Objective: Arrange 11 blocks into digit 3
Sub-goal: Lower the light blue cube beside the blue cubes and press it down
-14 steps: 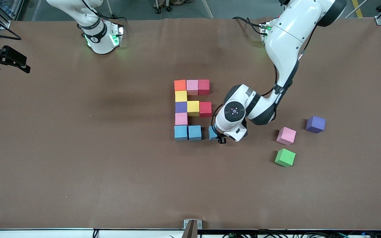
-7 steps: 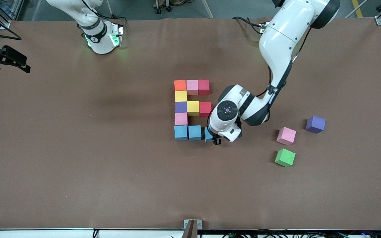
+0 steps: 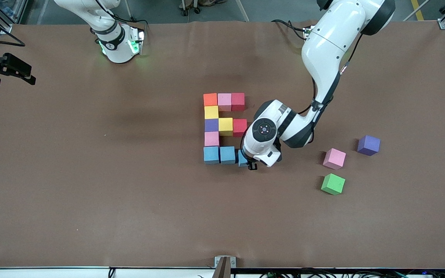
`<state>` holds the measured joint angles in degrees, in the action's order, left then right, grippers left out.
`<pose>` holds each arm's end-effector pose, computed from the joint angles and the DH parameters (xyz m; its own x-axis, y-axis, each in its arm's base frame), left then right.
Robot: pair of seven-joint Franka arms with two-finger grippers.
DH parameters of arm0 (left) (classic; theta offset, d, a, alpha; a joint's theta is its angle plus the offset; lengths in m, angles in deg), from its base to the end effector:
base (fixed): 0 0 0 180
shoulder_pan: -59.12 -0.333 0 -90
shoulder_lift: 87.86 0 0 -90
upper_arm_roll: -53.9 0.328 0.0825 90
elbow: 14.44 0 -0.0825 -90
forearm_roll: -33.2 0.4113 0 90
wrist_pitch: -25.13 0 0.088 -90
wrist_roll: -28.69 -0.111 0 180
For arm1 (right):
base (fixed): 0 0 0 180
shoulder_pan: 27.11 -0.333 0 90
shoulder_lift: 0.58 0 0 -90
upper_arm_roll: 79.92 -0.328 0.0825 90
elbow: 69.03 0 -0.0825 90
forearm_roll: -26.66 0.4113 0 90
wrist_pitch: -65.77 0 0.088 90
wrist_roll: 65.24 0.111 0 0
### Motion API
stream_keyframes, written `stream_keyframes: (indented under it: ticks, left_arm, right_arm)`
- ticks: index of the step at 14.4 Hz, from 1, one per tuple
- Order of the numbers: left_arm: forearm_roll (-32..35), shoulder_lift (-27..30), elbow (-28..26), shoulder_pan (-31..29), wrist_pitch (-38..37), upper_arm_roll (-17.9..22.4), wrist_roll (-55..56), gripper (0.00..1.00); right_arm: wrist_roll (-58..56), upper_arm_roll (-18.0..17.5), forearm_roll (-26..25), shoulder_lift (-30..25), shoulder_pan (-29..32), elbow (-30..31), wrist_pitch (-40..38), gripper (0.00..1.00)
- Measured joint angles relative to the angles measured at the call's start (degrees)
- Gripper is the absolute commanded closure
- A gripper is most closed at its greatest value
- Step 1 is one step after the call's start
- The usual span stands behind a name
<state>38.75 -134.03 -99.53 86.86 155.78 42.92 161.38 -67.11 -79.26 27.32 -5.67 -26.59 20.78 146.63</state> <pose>0.5977 -0.4462 0.1875 -0.0651 0.9966 -0.0505 0.9972 0.0631 -0.0399 0.5353 -0.0099 0.6704 0.9977 0.0140 -0.0669 0.0131 -0.9998 -0.0147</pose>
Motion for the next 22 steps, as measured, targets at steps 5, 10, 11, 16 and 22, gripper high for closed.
stream_keyframes:
  ticks: [5, 10, 11, 16, 22]
  left_arm:
    - [1.1, -0.1, 0.2, 0.9, 0.0, 0.0, 0.0, 0.76]
    - [1.2, -0.2, 0.4, 1.5, -0.1, 0.0, 0.0, 0.76]
    - [1.2, -0.2, 0.4, 1.6, -0.1, 0.0, 0.0, 0.76]
    - [1.2, -0.3, 0.5, 1.7, -0.1, 0.1, 0.0, 0.68]
    - [1.3, -0.6, 0.6, 1.7, -0.2, 0.1, -0.2, 0.00]
  right_arm:
    - [0.0, 0.0, 0.0, 0.0, 0.0, 0.0, 0.0, 0.00]
    - [0.0, 0.1, 0.0, 0.0, 0.0, 0.0, -0.1, 0.00]
    - [0.0, 0.1, 0.0, 0.0, 0.0, 0.0, -0.1, 0.00]
    - [0.0, 0.3, 0.0, 0.0, 0.0, 0.0, -0.2, 0.00]
    - [0.0, 0.4, 0.0, 0.0, 0.0, 0.0, -0.3, 0.00]
